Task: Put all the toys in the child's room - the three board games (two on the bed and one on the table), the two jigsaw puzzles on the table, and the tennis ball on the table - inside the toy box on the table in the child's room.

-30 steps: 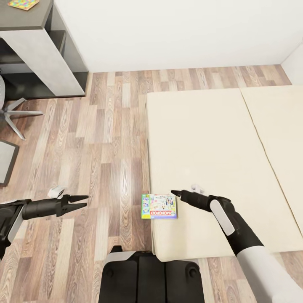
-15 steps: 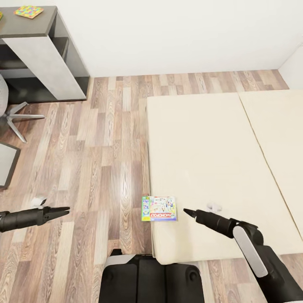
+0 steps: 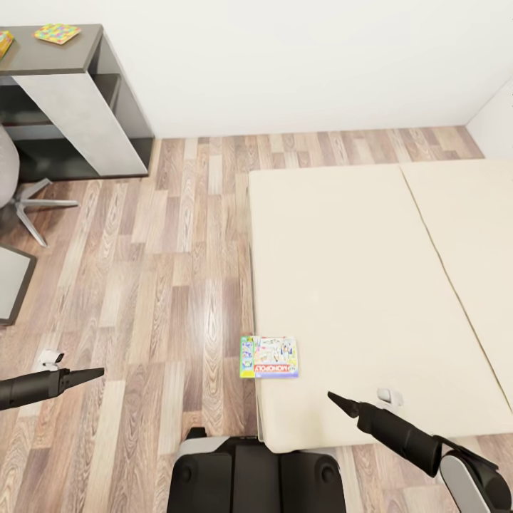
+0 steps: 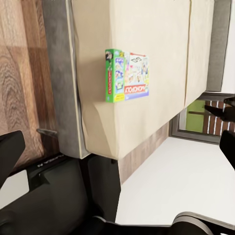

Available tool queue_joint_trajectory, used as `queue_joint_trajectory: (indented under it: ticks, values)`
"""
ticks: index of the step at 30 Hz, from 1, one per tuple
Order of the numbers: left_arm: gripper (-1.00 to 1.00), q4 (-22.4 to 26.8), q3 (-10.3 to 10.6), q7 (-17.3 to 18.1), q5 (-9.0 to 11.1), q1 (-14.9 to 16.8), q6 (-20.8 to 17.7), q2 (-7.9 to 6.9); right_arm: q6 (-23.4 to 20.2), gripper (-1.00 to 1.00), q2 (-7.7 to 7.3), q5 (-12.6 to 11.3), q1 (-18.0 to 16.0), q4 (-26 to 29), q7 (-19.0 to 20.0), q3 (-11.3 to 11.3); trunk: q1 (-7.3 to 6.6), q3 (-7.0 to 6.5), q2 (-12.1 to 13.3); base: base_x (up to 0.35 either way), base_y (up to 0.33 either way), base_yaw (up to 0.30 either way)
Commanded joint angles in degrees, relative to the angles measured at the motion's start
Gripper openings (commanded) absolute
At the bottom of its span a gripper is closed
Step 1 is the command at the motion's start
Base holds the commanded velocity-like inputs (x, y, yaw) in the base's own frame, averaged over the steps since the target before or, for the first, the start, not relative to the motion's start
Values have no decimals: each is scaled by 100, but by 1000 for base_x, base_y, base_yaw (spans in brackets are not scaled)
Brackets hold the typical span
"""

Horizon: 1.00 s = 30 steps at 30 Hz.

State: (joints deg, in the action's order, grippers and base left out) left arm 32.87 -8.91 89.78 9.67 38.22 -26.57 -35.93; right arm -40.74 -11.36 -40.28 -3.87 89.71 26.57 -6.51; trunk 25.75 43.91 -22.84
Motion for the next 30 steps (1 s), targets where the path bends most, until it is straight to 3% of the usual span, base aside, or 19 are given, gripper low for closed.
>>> queue_joint_trajectory:
  ticks: [1, 7, 13, 20, 30]
  values:
    - [100, -4, 2, 22, 0, 2, -60, -1, -31, 100, 8, -14, 16, 7, 62, -19, 4, -4, -8, 0, 0, 0]
    - [100, -8, 6, 22, 0, 2, -59, 5, -17, 100, 16, 39, 150, -17, 121, -30, 4, -61, -8, 0, 0, 0]
    - [100, -5, 7, 22, 0, 2, -63, 31, 166, 100, -1, -3, 794, 10, 145, -192, 4, -118, -8, 0, 0, 0]
    - [100, -1, 2, 22, 5, 2, -67, 21, -119, 100, 13, -18, 760, 42, 159, -324, 4, -184, -8, 0, 0, 0]
    - [100, 0, 4, 22, 1, 2, -68, 40, -158, 100, 34, -10, 719, 30, 149, -360, 4, -279, -8, 0, 0, 0]
